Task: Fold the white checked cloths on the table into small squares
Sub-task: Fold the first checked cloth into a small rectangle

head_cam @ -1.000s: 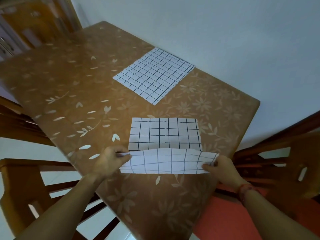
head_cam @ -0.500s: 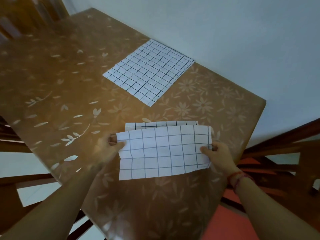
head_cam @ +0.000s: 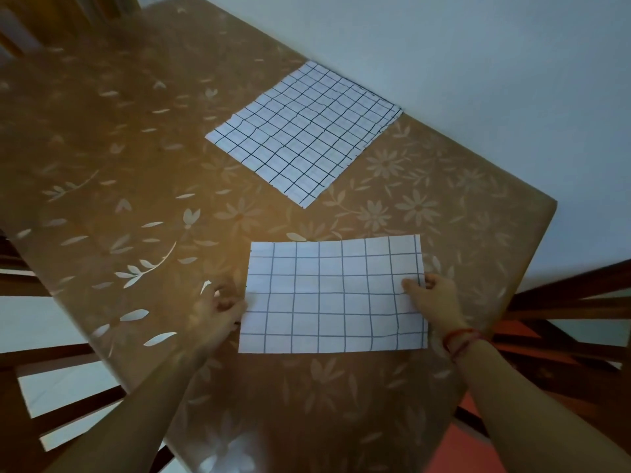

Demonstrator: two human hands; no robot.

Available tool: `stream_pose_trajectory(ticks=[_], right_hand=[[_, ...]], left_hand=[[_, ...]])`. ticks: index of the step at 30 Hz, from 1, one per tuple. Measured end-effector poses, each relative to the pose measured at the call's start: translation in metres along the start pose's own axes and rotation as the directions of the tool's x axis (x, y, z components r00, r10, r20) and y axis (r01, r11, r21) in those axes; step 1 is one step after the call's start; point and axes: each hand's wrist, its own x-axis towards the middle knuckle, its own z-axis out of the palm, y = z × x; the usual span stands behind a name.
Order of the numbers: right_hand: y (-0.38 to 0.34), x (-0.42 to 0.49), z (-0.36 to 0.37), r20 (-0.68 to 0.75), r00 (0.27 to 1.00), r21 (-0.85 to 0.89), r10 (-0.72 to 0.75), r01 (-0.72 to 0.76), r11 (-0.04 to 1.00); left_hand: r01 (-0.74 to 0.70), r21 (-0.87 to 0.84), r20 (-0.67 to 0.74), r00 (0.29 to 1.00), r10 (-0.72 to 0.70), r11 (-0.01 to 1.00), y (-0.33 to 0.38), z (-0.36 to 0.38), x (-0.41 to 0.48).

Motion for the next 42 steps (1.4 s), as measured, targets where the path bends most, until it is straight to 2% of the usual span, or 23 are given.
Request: stream_pose_trajectory(ticks=[8,14,21,23,25,27,29,30,31,34,36,38,40,42], right_hand=[[0.007,-0.013,-0.013,0.042,0.997,-0.049,0.064,-0.061,0.997],[0.032,-0.041,-0.030,0.024,0.986,-0.224,0.162,-0.153,0.962],[0.036,-0.072,-0.033,0.021,0.997,-0.299,0.078,-0.068,0.952],[0.035,-0.077,-0.031,0.024,0.999,-0.321,0.027,-0.018,0.947],[0.037,-0.080,-0.030,0.023,1.000,-0.325,0.010,-0.002,0.946],[0.040,-0.084,-0.027,-0.005,1.000,-0.378,-0.023,0.020,0.926],[0.046,-0.089,-0.022,-0.015,0.991,-0.491,-0.133,0.109,0.865],[0.049,-0.093,-0.017,0.013,0.982,-0.546,-0.191,0.167,0.821],[0.050,-0.101,-0.010,0.057,0.974,-0.583,-0.221,0.212,0.784],[0.057,-0.134,0.017,0.217,0.909,-0.652,-0.357,0.407,0.639],[0.067,-0.151,0.037,0.350,0.808,-0.670,-0.473,0.569,0.476],[0.079,-0.158,0.053,0.475,0.724,-0.651,-0.500,0.671,0.354],[0.083,-0.162,0.063,0.531,0.703,-0.641,-0.473,0.698,0.319],[0.084,-0.163,0.068,0.545,0.712,-0.668,-0.443,0.688,0.284]], left_hand=[[0.060,0.106,0.030,0.998,-0.063,0.993,-0.012,-0.004,-0.017],[0.032,0.166,0.031,0.999,-0.038,0.986,-0.018,-0.006,-0.040],[-0.007,0.198,-0.027,1.000,0.012,0.980,-0.026,-0.009,-0.060],[-0.032,0.231,-0.059,0.997,0.047,0.972,-0.031,-0.011,-0.062],[-0.089,0.336,-0.066,0.991,0.118,0.938,-0.033,-0.012,-0.064],[-0.230,0.472,-0.036,0.960,0.279,0.851,-0.030,-0.008,-0.072],[-0.424,0.637,0.062,0.860,0.506,0.643,-0.030,0.002,-0.086],[-0.512,0.661,0.142,0.803,0.578,0.548,-0.030,0.011,-0.095],[-0.588,0.638,0.229,0.761,0.607,0.497,-0.035,0.022,-0.103],[-0.702,0.539,0.365,0.693,0.622,0.466,-0.041,0.054,-0.126],[-0.722,0.528,0.368,0.668,0.646,0.446,-0.042,0.070,-0.132],[-0.757,0.523,0.403,0.625,0.668,0.393,-0.042,0.080,-0.132],[-0.775,0.541,0.491,0.606,0.625,0.327,-0.046,0.085,-0.130],[-0.753,0.579,0.533,0.640,0.554,0.313,-0.052,0.087,-0.126]])
